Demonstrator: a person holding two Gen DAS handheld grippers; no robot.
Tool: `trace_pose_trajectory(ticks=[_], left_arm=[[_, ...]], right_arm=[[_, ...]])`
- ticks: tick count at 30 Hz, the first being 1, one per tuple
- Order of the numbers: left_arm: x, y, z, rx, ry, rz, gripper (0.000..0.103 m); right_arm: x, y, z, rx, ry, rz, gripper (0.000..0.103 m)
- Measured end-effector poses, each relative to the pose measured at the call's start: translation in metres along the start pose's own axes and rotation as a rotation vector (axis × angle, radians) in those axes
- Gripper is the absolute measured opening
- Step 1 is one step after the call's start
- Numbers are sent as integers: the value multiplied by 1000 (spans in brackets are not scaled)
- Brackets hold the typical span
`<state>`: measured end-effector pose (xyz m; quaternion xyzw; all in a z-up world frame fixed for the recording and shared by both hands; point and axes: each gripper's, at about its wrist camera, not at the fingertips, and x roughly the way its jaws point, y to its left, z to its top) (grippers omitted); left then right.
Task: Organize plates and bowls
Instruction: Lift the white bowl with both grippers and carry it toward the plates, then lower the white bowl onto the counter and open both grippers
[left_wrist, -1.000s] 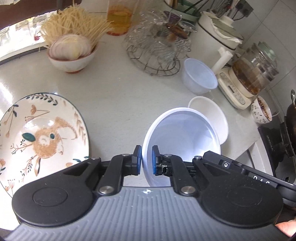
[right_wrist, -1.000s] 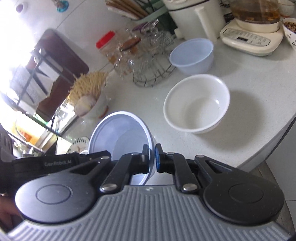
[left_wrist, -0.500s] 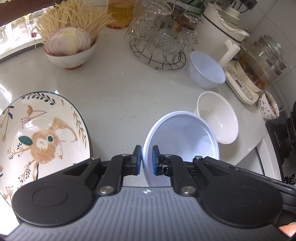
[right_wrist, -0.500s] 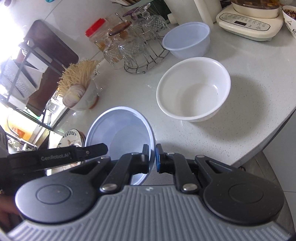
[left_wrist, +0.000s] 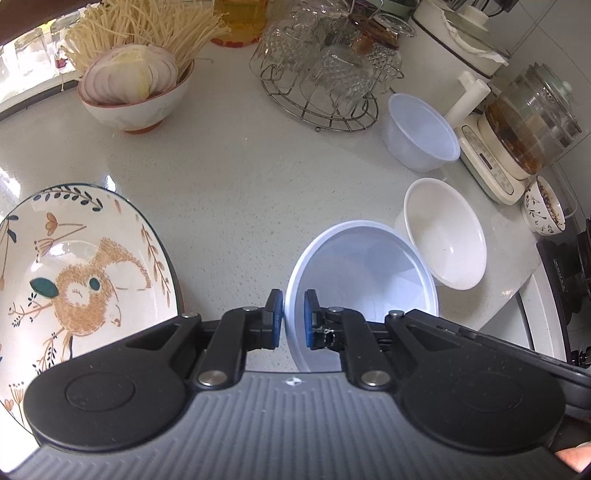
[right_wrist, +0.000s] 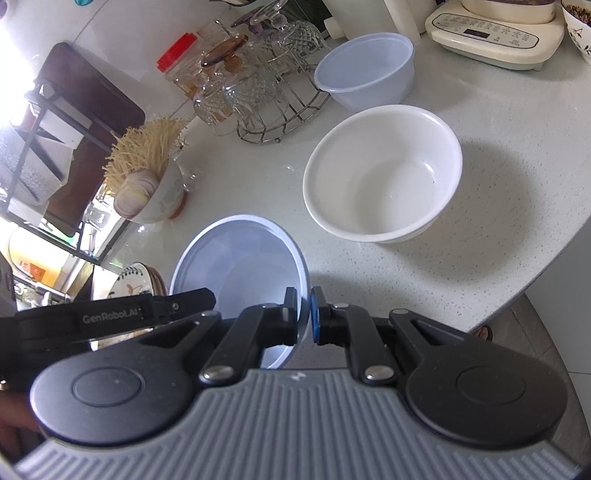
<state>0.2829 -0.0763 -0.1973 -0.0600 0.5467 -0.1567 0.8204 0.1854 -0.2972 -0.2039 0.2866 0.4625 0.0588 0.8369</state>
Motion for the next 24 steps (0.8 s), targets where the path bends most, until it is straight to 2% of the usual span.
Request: trace_pose_trajectory(ticks=[4,6,7,8,9,10,19,24], left_arm=[[2,0,3,-8,5,1,14],[-1,1,4,-17,-5,4,27],[-2,1,5,-18,-14,10,39],[-4,1,5,-16,-24,15,46],[-5,0,5,-15,-31,17,47],[-6,0,6,-16,-34,17,47],[-28,-10,13,21,-100,13,47],[-47,-26,15,89,-155,56,47]], right_arm=[[1,-3,2,12,3,9,11],[3,-4,3,13,14,14,12],[3,-4,4,13,17,15,16],[3,-3,5,12,18,15,27],[2,-3,5,13,14,17,36],[1,-3,5,17,5,24,50],[-13,3,12,-11,-43,45,52],[-30,10,17,-63,-118,53,52]])
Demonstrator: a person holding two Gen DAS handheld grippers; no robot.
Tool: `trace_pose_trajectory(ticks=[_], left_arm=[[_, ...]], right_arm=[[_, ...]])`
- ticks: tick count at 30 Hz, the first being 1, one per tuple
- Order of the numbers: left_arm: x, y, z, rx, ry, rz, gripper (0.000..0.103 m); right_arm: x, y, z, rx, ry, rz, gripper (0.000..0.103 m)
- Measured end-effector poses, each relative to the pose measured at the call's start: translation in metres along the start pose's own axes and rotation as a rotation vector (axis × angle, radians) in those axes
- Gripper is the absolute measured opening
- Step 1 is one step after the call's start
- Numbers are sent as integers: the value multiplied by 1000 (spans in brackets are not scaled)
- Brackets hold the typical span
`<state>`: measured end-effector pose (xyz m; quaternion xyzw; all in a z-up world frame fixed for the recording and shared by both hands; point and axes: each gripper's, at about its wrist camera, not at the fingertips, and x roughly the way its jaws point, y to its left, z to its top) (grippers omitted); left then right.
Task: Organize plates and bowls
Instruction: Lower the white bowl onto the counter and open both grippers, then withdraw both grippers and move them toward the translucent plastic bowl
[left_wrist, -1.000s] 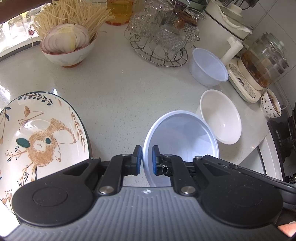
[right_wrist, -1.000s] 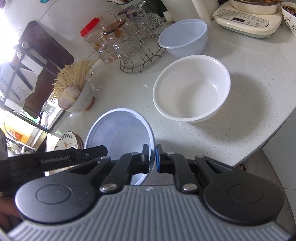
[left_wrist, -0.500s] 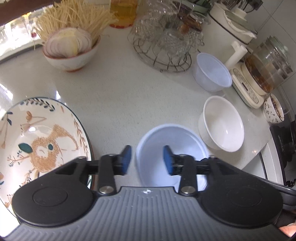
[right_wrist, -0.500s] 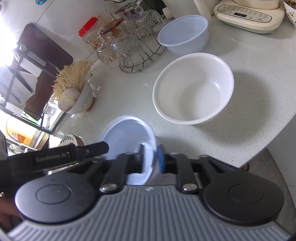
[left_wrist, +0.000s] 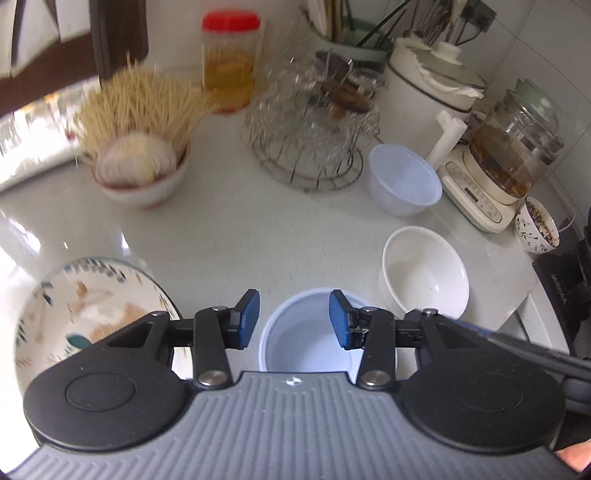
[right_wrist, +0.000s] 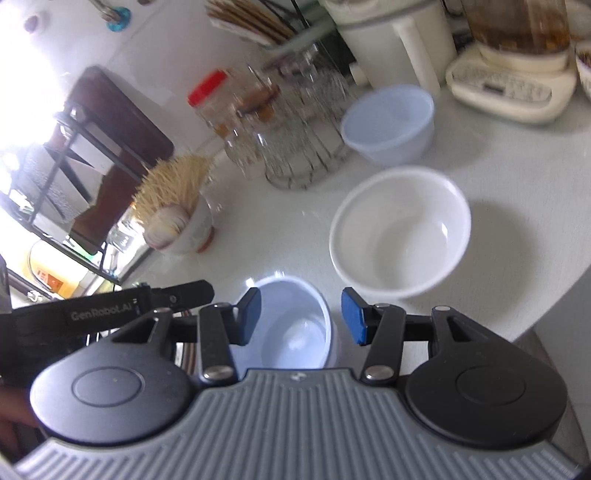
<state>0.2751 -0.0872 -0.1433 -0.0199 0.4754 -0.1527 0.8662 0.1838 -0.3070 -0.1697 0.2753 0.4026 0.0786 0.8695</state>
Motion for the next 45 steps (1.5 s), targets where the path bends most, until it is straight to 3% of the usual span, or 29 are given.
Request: trace_pose_trajectory(ticks=[10,21,36,45], left_arm=[[-49,-28,10,60,-76,-43,47],[-99,-61,0,149,-165,-83,47],[-109,-75,-24,168,-140,-108,47],[-77,-80,-2,169,-90,-123,48]], right_arm=[[-47,13,17,-96,-159,-14,52],[-98,21,13,-164,-295,-79,52],[-130,12,-17,-126,-308,-131,52],[-120,-2,-3,-93,-276,-170,52]])
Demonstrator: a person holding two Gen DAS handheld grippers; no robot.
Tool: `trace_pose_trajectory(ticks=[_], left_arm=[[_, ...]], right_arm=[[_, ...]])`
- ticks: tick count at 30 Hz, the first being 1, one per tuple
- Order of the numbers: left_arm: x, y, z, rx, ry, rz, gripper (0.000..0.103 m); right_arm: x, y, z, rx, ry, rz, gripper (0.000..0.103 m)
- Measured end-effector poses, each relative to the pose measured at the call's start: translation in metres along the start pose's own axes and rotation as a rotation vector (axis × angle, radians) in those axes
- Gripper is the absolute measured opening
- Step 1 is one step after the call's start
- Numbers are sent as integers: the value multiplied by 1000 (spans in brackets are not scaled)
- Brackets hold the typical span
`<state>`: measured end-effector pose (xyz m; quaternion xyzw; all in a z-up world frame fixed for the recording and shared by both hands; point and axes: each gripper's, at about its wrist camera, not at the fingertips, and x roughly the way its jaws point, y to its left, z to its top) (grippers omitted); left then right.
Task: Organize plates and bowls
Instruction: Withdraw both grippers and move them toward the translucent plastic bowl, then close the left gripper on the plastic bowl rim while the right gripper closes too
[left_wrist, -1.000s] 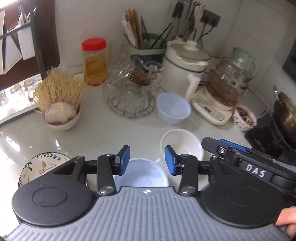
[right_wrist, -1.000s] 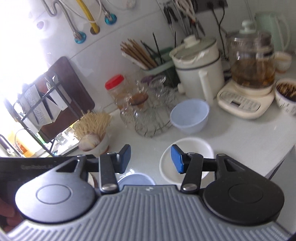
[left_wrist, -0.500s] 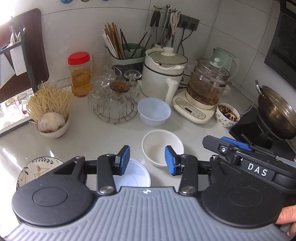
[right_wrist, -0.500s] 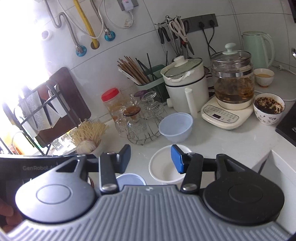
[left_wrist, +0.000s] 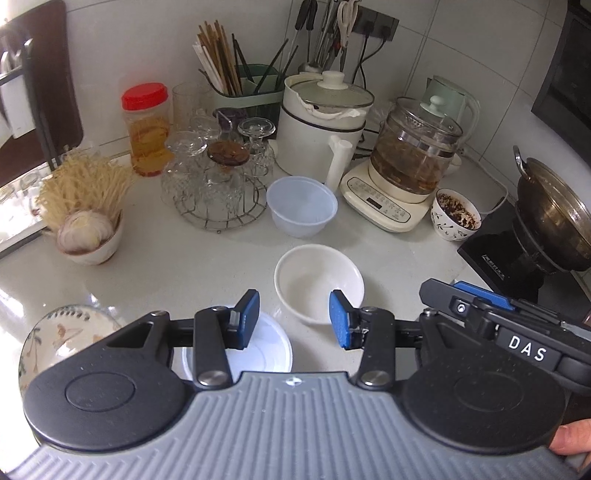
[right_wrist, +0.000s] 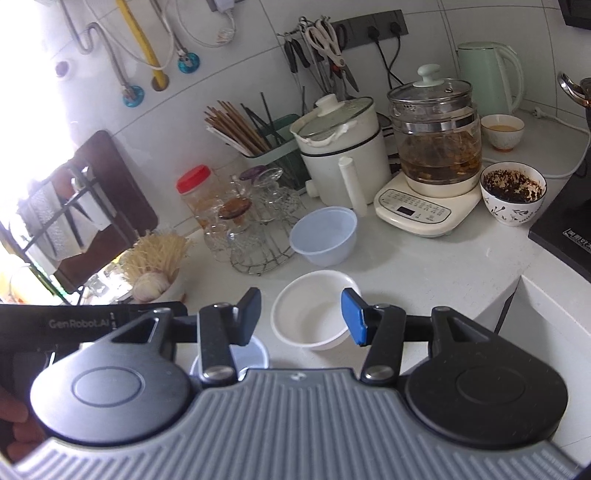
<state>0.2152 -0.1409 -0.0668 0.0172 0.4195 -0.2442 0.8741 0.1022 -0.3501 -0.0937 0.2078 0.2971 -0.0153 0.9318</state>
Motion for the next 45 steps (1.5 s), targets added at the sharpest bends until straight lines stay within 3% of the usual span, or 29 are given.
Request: trace_pose_trajectory(ticks=[7,17,29,45], left_arm=[[42,14,35,-8,2,-21,48],[109,47,68,-98,51,-26,48],[193,68,86,-191,141,-103,48],[261,68,97,-274,205,-180,47]], right_arm=[[35,-16,22,26,45,-37,52],[99,-33,52,50,134,-61,51],[180,-51,70,110,274,-77,45],[249,-67,89,173,387,-102,37]])
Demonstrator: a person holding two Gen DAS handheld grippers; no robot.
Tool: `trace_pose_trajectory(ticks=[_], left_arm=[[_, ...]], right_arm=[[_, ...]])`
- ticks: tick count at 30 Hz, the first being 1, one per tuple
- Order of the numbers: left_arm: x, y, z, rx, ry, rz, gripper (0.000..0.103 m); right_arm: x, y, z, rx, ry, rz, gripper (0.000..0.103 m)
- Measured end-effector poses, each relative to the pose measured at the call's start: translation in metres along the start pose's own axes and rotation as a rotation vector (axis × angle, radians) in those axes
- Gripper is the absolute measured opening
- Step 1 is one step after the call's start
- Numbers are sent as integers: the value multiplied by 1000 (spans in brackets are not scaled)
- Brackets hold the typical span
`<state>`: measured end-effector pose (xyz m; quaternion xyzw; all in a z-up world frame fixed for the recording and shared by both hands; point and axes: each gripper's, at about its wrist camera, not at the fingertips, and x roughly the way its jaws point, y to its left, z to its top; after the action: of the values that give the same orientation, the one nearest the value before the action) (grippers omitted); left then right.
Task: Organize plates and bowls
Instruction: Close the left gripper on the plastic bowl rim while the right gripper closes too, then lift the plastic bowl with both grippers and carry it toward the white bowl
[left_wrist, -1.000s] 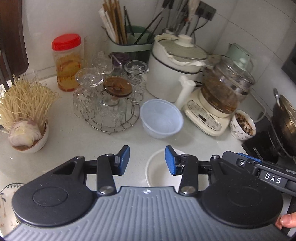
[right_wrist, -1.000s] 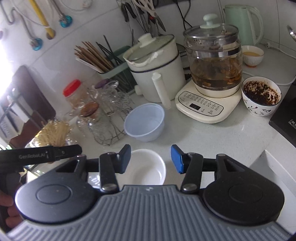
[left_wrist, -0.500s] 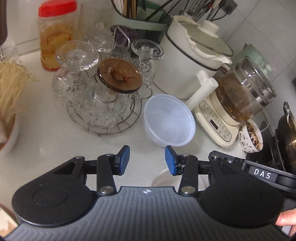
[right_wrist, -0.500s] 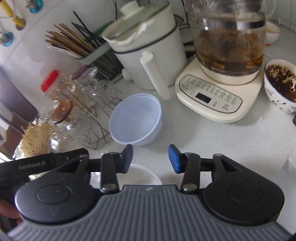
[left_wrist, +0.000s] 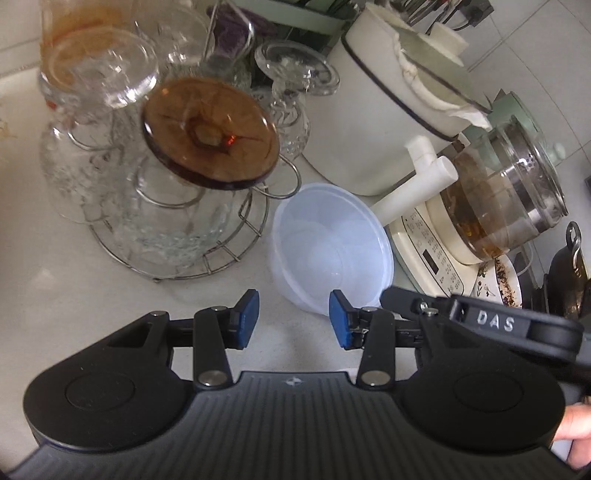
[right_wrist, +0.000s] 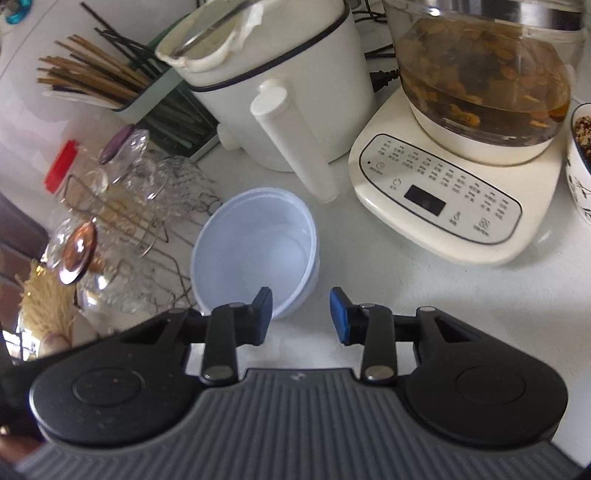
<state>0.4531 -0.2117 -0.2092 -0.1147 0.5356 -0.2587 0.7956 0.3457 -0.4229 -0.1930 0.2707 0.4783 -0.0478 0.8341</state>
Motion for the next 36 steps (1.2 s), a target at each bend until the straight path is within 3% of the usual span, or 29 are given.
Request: trace_pose_trajectory(ticks=[6,16,27,36], left_arm=[[15,4,7,-5,17,-3,46],[32,1,13,3,38,18,20],[25,-11,12,29,23,2,17],[-16,-30,4,84,-37,-18,17]], right_arm=[[18,-3,11,31,41,-24,30],[39,-4,20,55,78,-17,16],[27,-6,19,51,62,-10,13],[-18,-6,6,61,-15,34,13]])
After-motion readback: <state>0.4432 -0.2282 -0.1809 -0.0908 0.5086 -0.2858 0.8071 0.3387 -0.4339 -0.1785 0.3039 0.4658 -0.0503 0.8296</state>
